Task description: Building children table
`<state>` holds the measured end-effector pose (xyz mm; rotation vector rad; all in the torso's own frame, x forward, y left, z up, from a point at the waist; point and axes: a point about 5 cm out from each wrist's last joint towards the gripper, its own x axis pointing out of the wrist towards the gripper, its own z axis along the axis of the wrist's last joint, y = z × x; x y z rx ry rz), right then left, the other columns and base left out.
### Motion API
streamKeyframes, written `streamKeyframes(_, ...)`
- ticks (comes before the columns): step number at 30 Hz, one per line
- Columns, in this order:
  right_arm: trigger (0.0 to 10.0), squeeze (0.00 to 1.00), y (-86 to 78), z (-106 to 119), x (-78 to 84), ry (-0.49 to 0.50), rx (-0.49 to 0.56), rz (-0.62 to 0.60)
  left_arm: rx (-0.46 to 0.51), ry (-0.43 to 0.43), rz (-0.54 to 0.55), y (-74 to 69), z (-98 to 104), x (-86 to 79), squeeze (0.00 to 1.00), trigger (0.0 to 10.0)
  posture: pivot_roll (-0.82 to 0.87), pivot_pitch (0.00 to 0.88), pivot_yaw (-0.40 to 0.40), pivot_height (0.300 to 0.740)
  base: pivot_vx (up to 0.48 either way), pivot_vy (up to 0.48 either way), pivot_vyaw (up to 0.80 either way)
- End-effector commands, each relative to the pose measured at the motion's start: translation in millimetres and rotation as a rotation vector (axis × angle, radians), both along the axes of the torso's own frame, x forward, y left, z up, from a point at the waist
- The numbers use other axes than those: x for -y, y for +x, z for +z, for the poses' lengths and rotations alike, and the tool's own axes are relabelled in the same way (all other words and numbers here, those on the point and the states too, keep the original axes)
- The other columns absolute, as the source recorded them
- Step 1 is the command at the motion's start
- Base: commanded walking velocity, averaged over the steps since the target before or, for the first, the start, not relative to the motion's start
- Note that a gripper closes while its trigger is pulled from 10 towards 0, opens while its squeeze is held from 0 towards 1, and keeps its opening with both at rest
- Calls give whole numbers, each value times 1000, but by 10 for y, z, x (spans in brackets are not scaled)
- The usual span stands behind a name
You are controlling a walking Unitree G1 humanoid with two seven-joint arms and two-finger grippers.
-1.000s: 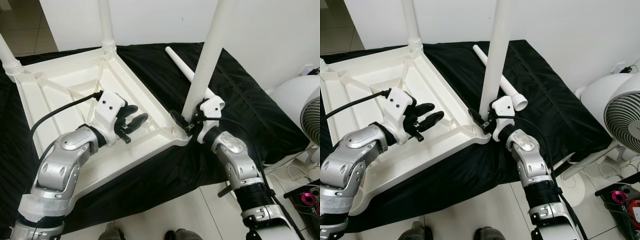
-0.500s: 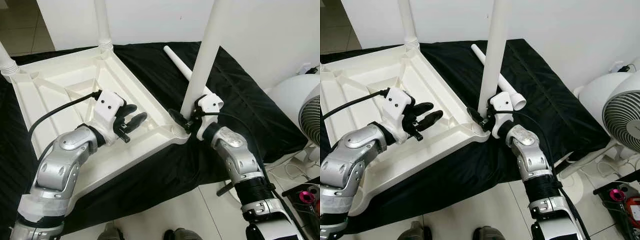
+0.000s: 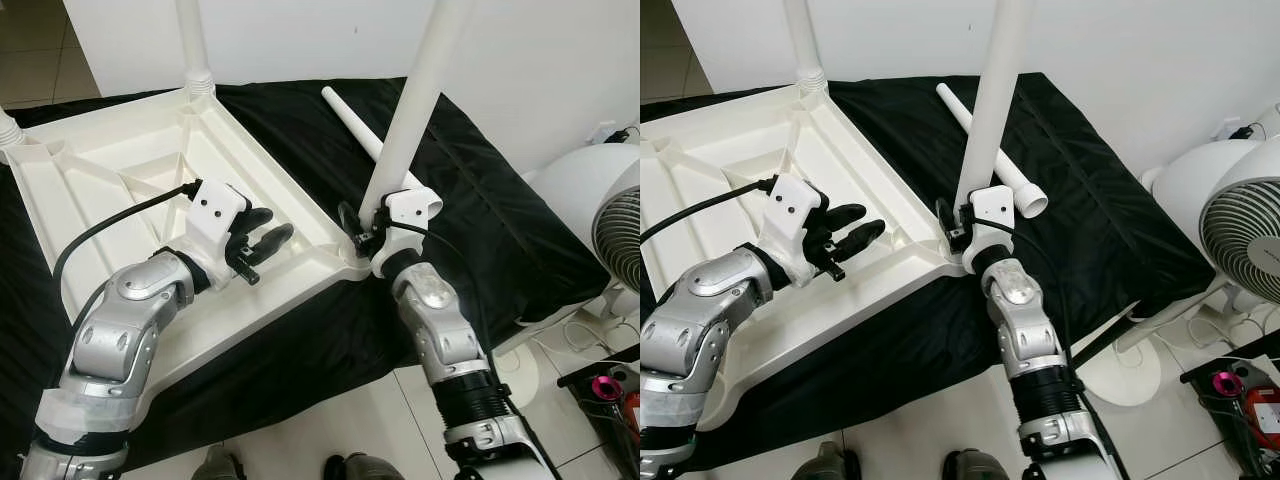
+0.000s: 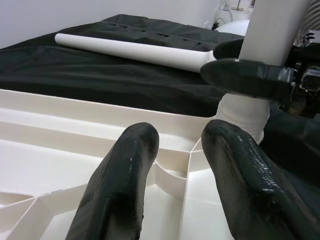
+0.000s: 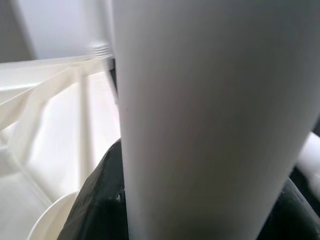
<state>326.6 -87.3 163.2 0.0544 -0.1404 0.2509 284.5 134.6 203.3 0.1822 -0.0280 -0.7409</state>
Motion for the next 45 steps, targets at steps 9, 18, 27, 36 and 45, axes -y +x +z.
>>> streamKeyframes(9, 10000, 0, 6, -245, -133, 19, -158, -176, 30, 4, 26, 6, 25, 23, 0, 10000, -25, 74, -52, 740, 0, 0, 0)
streamKeyframes(18, 10000, 0, 96, -137, -87, -14, -116, -282, 34, 3, 25, 6, 23, 34, 0, 10000, -20, 60, -62, 740, 0, 0, 0)
streamKeyframes(27, 10000, 0, 90, -37, -87, -28, -47, -319, 33, 3, 31, -4, 12, 25, 0, 10000, -20, 60, -65, 740, 0, 0, 0)
streamKeyframes(36, 10000, 0, 67, -105, -47, -8, -81, -366, 32, 2, 30, -11, 9, 24, 0, 10000, -22, 63, -62, 740, 0, 0, 0)
streamKeyframes(45, 10000, 0, 81, 194, 34, 46, 76, -412, 32, 5, 29, -12, 9, 26, 0, 10000, -23, 66, -60, 740, 0, 0, 0)
